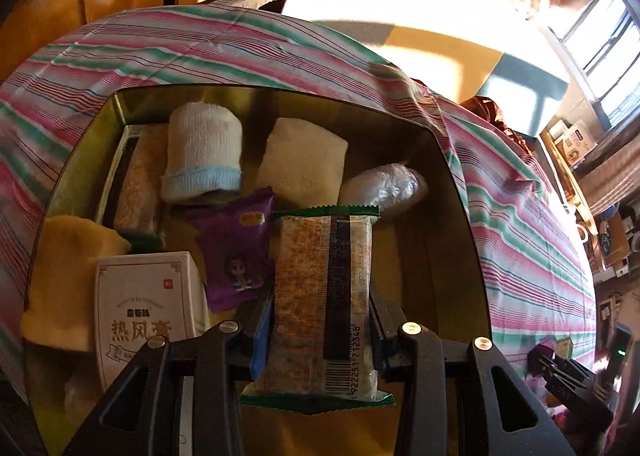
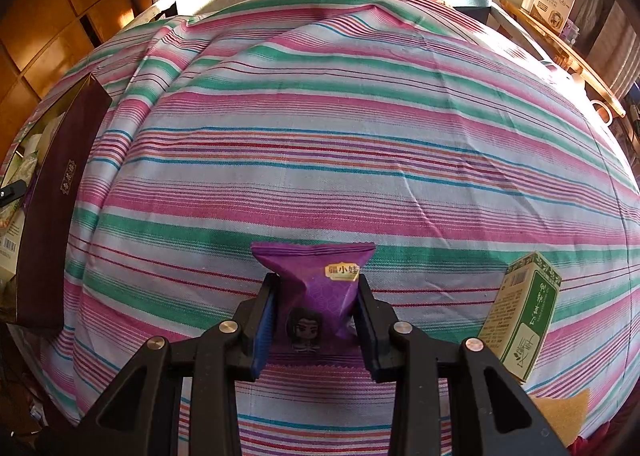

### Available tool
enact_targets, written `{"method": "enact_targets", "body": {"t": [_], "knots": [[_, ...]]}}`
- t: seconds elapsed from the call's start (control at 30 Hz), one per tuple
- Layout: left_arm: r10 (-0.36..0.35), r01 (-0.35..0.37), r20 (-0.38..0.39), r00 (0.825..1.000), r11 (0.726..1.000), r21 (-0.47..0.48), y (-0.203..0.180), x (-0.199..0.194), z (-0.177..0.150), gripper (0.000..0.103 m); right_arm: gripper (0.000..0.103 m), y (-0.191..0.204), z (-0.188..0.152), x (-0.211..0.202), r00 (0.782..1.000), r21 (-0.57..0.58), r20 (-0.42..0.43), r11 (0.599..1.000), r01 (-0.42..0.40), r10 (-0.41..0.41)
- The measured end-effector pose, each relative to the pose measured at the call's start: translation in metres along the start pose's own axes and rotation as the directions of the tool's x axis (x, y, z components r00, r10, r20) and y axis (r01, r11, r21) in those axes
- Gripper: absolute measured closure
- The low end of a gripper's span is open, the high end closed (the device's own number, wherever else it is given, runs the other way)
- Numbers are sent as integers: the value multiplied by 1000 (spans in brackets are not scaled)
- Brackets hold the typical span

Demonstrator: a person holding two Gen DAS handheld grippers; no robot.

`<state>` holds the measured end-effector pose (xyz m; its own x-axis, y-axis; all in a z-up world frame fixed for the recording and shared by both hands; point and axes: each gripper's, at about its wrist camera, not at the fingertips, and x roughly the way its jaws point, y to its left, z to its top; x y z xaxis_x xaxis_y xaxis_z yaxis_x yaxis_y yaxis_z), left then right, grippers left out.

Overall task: Organize objects
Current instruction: 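Lower the cracker packet into the gold tray and open the left tool, then carry the purple snack packet into the gold tray and open the right tool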

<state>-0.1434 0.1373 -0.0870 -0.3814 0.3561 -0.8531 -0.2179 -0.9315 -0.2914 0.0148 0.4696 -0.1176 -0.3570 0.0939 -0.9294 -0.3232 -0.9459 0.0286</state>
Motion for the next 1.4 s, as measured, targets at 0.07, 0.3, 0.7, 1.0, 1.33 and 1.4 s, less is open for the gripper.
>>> {"method": "enact_targets", "body": {"t": [0.07, 0.3, 0.7, 1.0, 1.33, 1.4], "knots": [[39, -39, 8, 999, 999, 29, -3, 4, 3, 61, 67, -2, -1, -2, 1000, -2, 0, 1000, 1, -1], [57, -60, 51, 997, 997, 54, -2, 0, 2, 49, 67, -1, -1, -1, 1000, -5, 1, 1000, 5, -5], [69, -129, 280, 957, 971, 199, -13, -76, -35, 46, 68, 3, -3, -5, 999, -30, 12, 999, 38, -38], [61, -160, 362, 930, 955, 250, -9, -118, -67, 42, 69, 17, -6, -18, 999, -42, 45, 999, 20, -18], [59, -148, 369, 928, 965, 217, 9, -129, -76, 38, 69, 120, 15, -74, 972, -191, 177, 974, -119, 153], [59, -143, 366, 929, 967, 209, 13, -130, -77, 36, 69, 146, 21, -80, 964, -235, 187, 962, -141, 187]]}}
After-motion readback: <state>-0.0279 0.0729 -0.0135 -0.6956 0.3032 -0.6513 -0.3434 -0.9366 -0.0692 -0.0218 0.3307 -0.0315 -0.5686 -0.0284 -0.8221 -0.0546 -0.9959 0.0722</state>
